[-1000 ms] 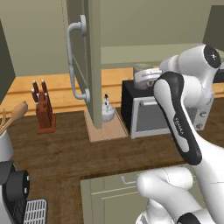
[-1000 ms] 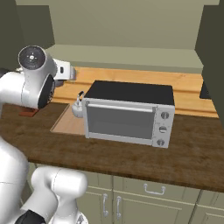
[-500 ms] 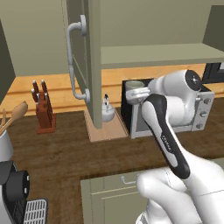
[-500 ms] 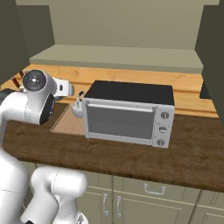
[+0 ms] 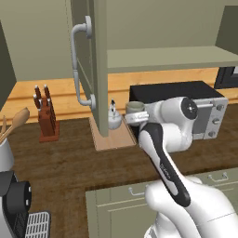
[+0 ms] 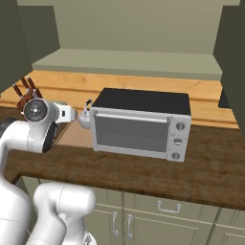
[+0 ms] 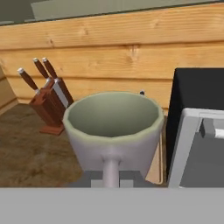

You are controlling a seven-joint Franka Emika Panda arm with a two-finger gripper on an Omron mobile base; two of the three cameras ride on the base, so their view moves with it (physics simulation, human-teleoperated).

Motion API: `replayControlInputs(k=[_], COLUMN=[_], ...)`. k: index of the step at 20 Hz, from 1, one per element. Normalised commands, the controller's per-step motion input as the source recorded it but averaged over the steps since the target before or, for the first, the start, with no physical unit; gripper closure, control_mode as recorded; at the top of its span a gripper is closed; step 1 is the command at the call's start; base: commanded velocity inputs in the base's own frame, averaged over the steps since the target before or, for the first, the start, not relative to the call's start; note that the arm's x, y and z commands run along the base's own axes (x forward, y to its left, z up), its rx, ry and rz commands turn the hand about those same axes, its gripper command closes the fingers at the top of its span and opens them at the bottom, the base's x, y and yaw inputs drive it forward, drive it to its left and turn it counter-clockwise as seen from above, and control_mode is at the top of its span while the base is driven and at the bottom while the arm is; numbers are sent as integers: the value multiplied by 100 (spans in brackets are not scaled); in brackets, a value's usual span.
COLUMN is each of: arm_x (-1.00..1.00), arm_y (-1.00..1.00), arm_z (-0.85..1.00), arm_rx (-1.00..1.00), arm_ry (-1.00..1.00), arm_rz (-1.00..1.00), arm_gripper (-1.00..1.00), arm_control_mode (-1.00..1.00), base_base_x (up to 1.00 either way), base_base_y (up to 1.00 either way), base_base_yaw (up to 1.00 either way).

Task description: Pick the kettle from the counter and place it on the tray. Then pick the mug from the cabinet and place it on the tray. Then close the cabinet doors.

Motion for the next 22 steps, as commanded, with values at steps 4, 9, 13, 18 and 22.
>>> replayControlInputs(k=[4,9,13,18,22], arm_x=[26,29,30,26,29], arm_y=[1,0,1,11,18], arm_z=[-44,-40,-42,-49,-44], arm_rx=[0,0,0,0,0], arm_ry=[5,11,11,5,1], arm_rz=[0,0,0,0,0], arm_gripper=[100,100,100,100,100], arm_control_mode=[-100,-100,-100,-100,-100], base_base_x=[0,0,0,0,0], base_base_y=[0,0,0,0,0], base_base_yaw=[0,0,0,0,0])
